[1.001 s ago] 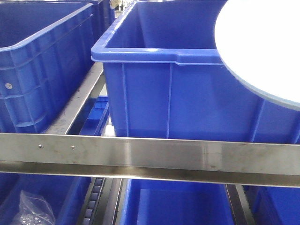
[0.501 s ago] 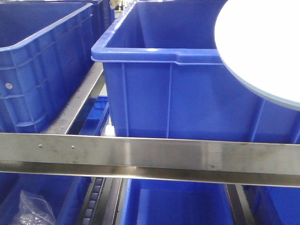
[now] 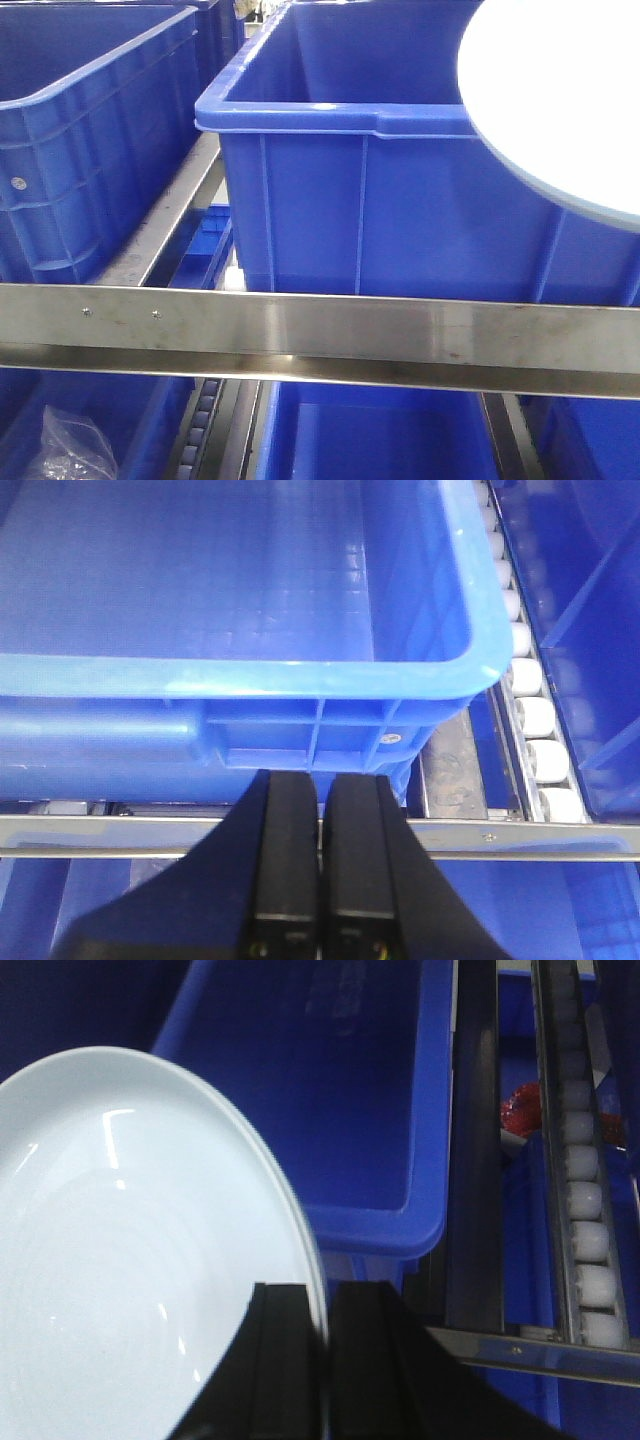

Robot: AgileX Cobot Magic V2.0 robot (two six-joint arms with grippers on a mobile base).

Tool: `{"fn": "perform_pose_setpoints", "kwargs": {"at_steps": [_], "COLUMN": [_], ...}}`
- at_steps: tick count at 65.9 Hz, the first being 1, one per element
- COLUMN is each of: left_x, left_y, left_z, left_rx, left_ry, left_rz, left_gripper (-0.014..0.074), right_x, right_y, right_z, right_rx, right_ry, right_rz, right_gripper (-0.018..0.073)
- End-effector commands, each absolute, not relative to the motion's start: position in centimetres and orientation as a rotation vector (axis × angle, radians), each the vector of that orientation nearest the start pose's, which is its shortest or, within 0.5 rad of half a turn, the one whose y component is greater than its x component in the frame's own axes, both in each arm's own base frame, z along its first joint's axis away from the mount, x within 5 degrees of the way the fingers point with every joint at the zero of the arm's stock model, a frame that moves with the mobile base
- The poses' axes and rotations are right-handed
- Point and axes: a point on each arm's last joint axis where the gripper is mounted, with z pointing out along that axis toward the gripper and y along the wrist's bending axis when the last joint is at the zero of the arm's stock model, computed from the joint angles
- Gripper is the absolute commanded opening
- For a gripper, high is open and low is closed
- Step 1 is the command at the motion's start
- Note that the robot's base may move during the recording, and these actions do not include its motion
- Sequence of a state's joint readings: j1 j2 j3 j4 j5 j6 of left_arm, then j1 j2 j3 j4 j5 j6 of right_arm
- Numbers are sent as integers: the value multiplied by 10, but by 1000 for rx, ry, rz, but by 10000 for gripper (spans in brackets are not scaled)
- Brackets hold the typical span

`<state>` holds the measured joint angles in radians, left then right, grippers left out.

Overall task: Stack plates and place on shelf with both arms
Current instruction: 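Move the right gripper with the plates over the upper blue bin, then lower the plates into the blue bin and open the right gripper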

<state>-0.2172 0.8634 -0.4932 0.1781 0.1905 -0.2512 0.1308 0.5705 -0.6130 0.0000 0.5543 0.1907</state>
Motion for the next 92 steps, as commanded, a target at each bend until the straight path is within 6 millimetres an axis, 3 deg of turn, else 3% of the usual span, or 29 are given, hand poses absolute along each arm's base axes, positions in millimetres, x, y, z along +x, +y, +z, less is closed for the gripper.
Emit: {"fn": "perform_pose_setpoints", "kwargs": {"at_steps": [1, 14, 25, 46, 58, 72, 92], "left_x": [174, 174, 174, 174, 174, 174, 174], "left_y": [-37, -37, -37, -37, -37, -37, -37], "left_z": [289, 289, 289, 289, 289, 289, 289], "left_rx": [119, 119, 119, 119, 119, 119, 119], "left_ry": [1930, 1930, 1930, 1930, 1930, 1930, 1930], "left_rz": [-180, -180, -180, -180, -180, -180, -180], "left_gripper": [89, 89, 89, 89, 90, 89, 89], "right_x": [113, 119, 143, 227, 281, 337, 388], "right_y": [14, 15, 18, 29, 36, 43, 49], "right_z": [343, 348, 357, 396, 403, 383, 335], "right_rx": [55, 53, 51, 51, 56, 58, 62], "right_ry": [1861, 1804, 1744, 1735, 1753, 1830, 1935], "right_rz": [216, 222, 228, 229, 232, 224, 212], "right_gripper": [48, 48, 48, 48, 48, 48, 48]}}
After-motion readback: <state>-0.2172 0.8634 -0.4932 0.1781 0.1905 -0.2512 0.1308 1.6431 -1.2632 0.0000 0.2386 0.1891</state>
